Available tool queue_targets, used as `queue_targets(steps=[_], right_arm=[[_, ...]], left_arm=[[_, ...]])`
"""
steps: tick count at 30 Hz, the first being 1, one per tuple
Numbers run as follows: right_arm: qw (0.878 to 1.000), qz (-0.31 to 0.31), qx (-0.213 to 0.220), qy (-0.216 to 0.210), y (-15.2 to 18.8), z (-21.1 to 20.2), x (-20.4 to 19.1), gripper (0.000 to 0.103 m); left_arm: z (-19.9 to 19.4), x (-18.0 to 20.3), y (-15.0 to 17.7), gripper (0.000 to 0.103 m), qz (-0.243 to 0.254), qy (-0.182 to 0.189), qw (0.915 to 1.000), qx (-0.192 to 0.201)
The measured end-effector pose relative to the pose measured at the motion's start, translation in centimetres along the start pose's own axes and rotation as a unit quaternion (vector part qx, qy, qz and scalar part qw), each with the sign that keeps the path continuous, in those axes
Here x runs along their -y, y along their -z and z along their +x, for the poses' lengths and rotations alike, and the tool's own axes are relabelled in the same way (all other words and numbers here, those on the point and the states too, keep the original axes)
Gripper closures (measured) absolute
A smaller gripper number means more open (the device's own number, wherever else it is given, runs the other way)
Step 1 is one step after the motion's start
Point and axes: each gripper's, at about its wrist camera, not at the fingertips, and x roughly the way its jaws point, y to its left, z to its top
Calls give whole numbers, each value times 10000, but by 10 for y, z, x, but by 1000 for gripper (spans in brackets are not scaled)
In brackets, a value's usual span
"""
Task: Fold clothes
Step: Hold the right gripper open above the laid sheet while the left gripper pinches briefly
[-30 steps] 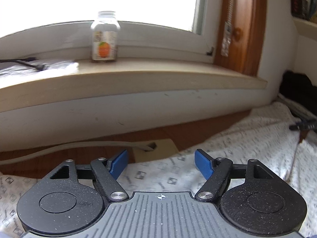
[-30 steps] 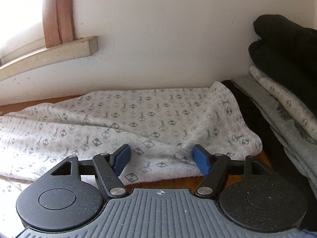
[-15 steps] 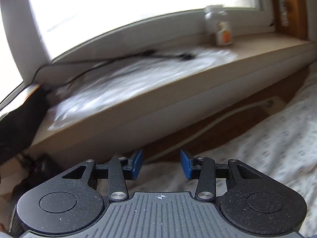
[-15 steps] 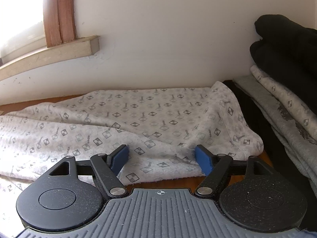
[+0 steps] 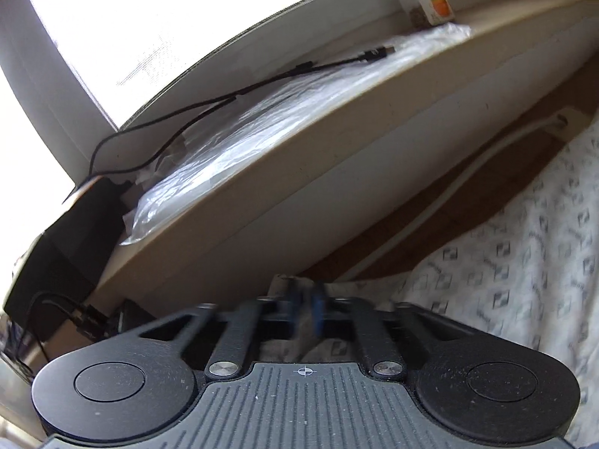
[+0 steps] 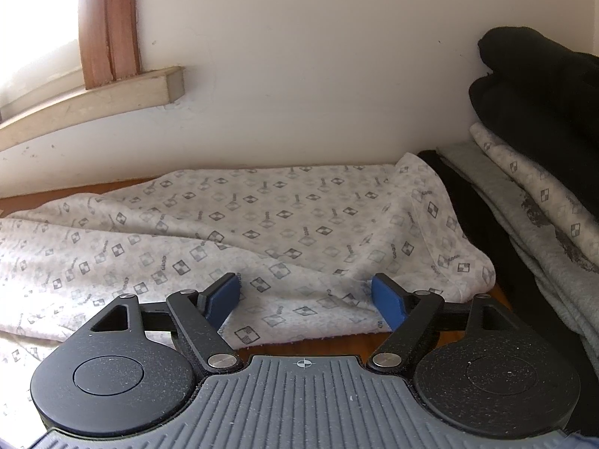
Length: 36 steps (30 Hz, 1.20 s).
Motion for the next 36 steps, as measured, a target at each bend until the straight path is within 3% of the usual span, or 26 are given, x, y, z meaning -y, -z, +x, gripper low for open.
queue_targets(steps=[3,6,9,11,14,19,24,27,30,36], right_arm=[[10000,10,0,-4,0,0,1,26],[10000,15,2,-8,1,0,1,26],[10000,15,5,-10,2,0,1,26],[10000,10,7,-15,3,0,2,26],[10000,18,7,-21,4,0,3,26],[10000,16,8,-20,6,1,4,25],[10000,22,7,-24,7,1,5,25],[10000,19,9,-24,8,2,6,25],[10000,18,10,-23,9,3,6,25],[10000,17,9,-22,11,3,6,25]], left_arm=[[-11,-2,2,103,89,-157,9997,172],[-36,-23,-2,103,-363,-437,9961,679],[-60,-54,-5,103,-1282,-901,9795,1266],[-42,-53,-8,103,-1088,-838,9876,766],[-25,-43,-6,103,-1055,-554,9920,423],[-17,-43,-2,103,-1471,-479,9872,396],[-35,-31,-9,102,-1435,-349,9874,576],[-40,-20,-18,95,-1309,-416,9880,713],[-44,-8,-25,79,-1180,-634,9871,880],[-48,32,-38,70,-1174,222,9881,967]])
